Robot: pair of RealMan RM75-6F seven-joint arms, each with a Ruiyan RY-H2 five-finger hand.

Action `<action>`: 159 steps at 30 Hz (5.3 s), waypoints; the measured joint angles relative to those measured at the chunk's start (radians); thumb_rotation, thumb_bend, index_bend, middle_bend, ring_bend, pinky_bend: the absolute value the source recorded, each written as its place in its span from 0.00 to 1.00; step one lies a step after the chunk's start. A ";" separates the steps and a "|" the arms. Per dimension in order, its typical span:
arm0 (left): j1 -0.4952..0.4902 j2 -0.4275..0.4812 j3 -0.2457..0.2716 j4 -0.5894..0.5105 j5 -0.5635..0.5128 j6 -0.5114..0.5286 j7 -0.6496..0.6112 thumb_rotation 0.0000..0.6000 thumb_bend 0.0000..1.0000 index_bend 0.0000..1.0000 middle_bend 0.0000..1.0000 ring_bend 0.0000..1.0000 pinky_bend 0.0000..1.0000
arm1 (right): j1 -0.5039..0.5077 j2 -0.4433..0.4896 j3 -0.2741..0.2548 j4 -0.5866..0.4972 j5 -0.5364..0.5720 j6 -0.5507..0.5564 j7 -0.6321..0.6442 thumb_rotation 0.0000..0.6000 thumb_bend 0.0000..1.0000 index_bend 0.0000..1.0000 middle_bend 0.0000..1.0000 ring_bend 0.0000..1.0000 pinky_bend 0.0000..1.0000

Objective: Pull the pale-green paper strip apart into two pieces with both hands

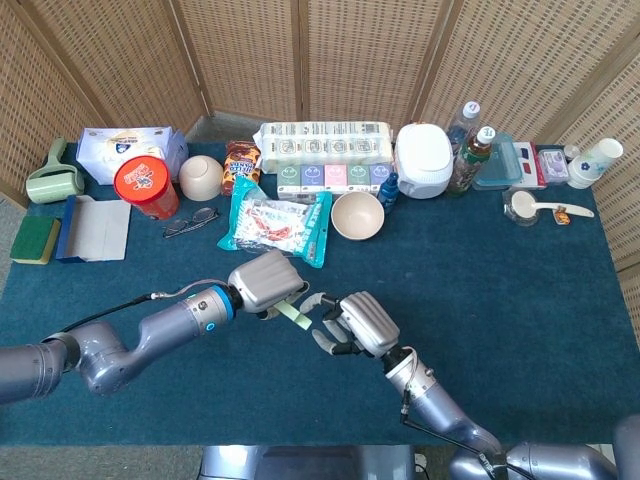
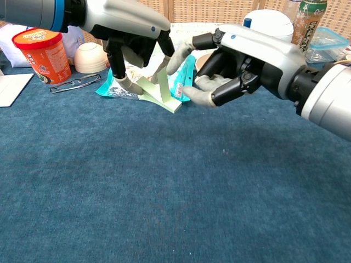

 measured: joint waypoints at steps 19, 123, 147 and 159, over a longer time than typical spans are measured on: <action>-0.004 -0.003 0.013 0.004 -0.009 -0.003 -0.001 1.00 0.35 0.74 1.00 1.00 1.00 | 0.004 0.004 0.009 0.001 0.014 0.001 -0.004 1.00 0.43 0.35 0.94 1.00 1.00; -0.021 -0.007 0.019 -0.005 -0.016 -0.010 -0.009 1.00 0.35 0.74 1.00 1.00 1.00 | 0.026 -0.069 0.014 0.050 0.032 -0.008 0.000 1.00 0.43 0.57 0.98 1.00 1.00; -0.010 -0.004 0.036 0.003 -0.012 -0.011 -0.015 1.00 0.35 0.75 1.00 1.00 1.00 | 0.027 -0.063 0.013 0.045 0.043 -0.020 0.003 1.00 0.48 0.74 1.00 1.00 1.00; 0.008 -0.009 0.051 0.013 -0.002 -0.005 -0.021 1.00 0.35 0.76 1.00 1.00 1.00 | 0.021 -0.055 0.005 0.044 0.048 -0.025 0.015 1.00 0.48 0.76 1.00 1.00 1.00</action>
